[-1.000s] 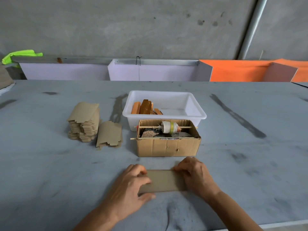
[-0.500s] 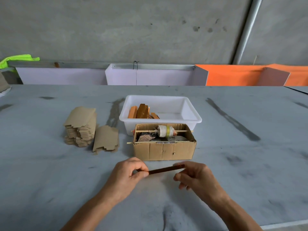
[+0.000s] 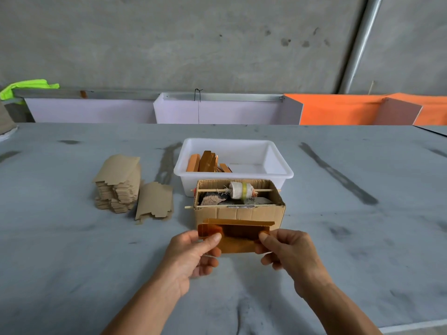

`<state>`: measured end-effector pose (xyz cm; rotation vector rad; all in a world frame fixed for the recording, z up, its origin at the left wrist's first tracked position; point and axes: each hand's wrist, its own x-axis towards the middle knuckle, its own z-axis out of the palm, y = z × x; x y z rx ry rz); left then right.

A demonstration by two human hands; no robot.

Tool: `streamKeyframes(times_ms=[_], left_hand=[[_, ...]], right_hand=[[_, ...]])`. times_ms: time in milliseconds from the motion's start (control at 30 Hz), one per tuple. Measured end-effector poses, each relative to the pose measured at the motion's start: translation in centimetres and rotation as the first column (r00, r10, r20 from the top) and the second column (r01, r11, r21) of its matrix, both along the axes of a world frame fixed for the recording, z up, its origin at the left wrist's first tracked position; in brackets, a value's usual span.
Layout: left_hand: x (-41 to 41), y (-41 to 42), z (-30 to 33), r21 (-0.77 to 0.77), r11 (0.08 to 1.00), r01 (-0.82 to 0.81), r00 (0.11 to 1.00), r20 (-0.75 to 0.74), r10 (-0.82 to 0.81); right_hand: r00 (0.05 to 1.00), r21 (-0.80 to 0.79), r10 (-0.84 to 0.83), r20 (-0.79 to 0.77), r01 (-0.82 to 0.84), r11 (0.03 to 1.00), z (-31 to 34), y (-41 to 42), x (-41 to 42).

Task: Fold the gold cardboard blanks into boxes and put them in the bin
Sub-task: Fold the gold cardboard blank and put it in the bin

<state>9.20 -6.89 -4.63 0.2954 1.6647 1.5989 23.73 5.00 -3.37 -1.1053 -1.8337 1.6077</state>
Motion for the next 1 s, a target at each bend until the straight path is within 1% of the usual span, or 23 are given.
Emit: streamKeyframes(times_ms=[100, 200, 400, 533, 733, 833, 900, 1000], left_hand=[[-0.09, 0.24, 0.20, 0.029, 0.999, -0.025, 0.999, 0.026, 0.024], [-0.14, 0.45, 0.14, 0.068, 0.995, -0.071, 0.997, -0.010, 0.072], [-0.13, 0.39, 0.13, 0.136, 0.981, -0.137, 0.989, -0.037, 0.143], [-0.17, 0.42, 0.37, 0.125, 0.984, -0.127, 0.990, -0.038, 0.133], [-0.64, 0.24, 0.64, 0.017, 0.998, -0.064, 0.998, -0.019, 0.065], [-0.71, 0.30, 0.76, -0.011, 0.998, -0.055, 0.998, -0.014, 0.054], [-0.63, 0.37, 0.69, -0.012, 0.997, -0.070, 0.998, -0.004, 0.070], [-0.39, 0.56, 0.52, 0.048, 0.990, -0.130, 0.992, 0.009, 0.129]], right_hand=[[0.999, -0.052, -0.014, -0.034, 0.012, 0.999, 0.13, 0.06, -0.05], [0.997, -0.121, -0.011, -0.072, 0.002, 0.993, 0.22, -0.04, -0.19], [0.999, -0.175, 0.012, -0.047, -0.020, 0.984, 0.32, 0.14, -0.73], [0.995, -0.250, 0.024, -0.095, -0.047, 0.967, 0.26, 0.38, -0.81], [0.994, -0.316, 0.021, -0.110, -0.055, 0.947, -0.04, 0.80, -0.58], [0.992, -0.332, 0.002, -0.126, -0.044, 0.942, -0.23, 0.90, -0.68], [0.989, -0.347, -0.007, -0.147, -0.045, 0.937, -0.39, 0.90, -0.81], [0.982, -0.368, -0.024, -0.187, -0.048, 0.929, -0.66, 0.83, -0.95]])
